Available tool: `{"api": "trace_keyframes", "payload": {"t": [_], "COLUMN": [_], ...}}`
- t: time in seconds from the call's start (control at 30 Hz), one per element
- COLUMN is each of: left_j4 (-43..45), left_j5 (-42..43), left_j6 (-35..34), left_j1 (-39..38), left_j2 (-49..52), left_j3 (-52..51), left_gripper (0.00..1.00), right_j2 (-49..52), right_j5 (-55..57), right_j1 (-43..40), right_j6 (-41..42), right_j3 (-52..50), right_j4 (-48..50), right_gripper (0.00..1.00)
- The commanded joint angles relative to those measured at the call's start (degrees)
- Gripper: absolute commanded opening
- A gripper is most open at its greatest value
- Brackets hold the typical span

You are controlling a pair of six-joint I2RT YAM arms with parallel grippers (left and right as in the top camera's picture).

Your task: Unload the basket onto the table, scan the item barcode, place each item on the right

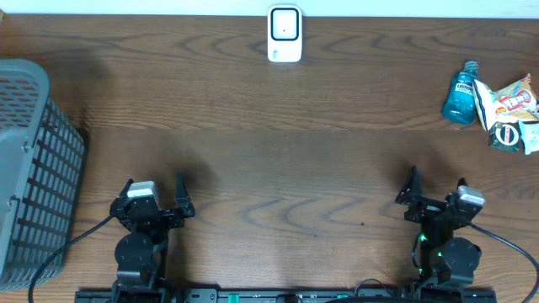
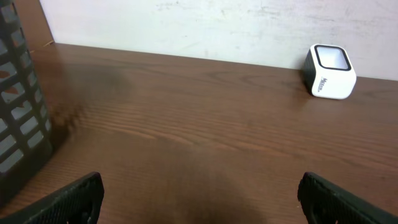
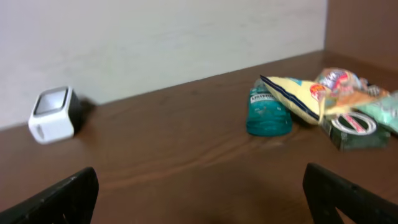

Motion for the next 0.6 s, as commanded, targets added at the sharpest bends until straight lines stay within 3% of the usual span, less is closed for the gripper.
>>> {"api": "trace_keyframes", "payload": {"t": [0.0, 0.57], "left_j4": [-0.5, -0.5], "left_j5": [0.5, 0.5], "left_j6": [0.0, 0.0], "left_j1": [0.3, 0.3], "left_j2": [-0.5, -0.5], "left_j3": [-1.5, -1.5], "left_gripper": [0.98, 0.98], "right_j2": [-0.5, -0.5], "right_j5": [-3.3, -3.0], "right_j1": [-0.2, -0.2], "right_j6": [-7.3, -10.7], "right_j3": [-0.1, -0.1], "right_j4": [-0.3, -0.5], "right_gripper": [0.99, 0.99]}}
